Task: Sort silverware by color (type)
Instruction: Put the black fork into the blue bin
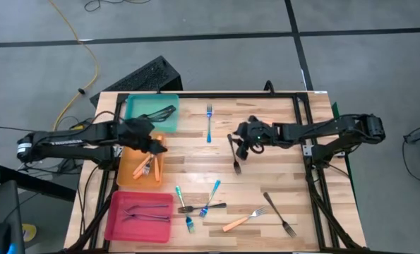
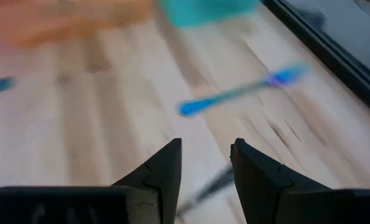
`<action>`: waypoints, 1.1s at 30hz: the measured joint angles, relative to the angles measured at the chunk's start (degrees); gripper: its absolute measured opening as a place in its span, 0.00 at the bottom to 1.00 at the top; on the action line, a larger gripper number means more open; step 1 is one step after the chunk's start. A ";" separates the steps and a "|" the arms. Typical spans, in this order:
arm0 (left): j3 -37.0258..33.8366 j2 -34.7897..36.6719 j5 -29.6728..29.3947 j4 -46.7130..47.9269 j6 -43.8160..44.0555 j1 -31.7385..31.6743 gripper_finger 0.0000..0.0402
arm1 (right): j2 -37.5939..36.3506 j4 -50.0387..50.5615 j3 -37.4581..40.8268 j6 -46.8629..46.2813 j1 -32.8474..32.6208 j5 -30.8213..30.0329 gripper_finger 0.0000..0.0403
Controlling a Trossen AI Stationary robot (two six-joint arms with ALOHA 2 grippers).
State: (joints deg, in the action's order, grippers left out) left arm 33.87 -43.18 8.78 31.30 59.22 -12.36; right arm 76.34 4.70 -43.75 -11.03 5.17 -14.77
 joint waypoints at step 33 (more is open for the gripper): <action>0.04 -3.63 -9.67 -27.23 -13.09 4.17 0.36 | 19.99 0.90 -0.09 -26.22 -8.58 -10.10 0.40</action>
State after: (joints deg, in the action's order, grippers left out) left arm 33.91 -46.81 -0.89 4.08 46.13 -8.19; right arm 96.33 5.60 -43.84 -37.25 -3.40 -24.86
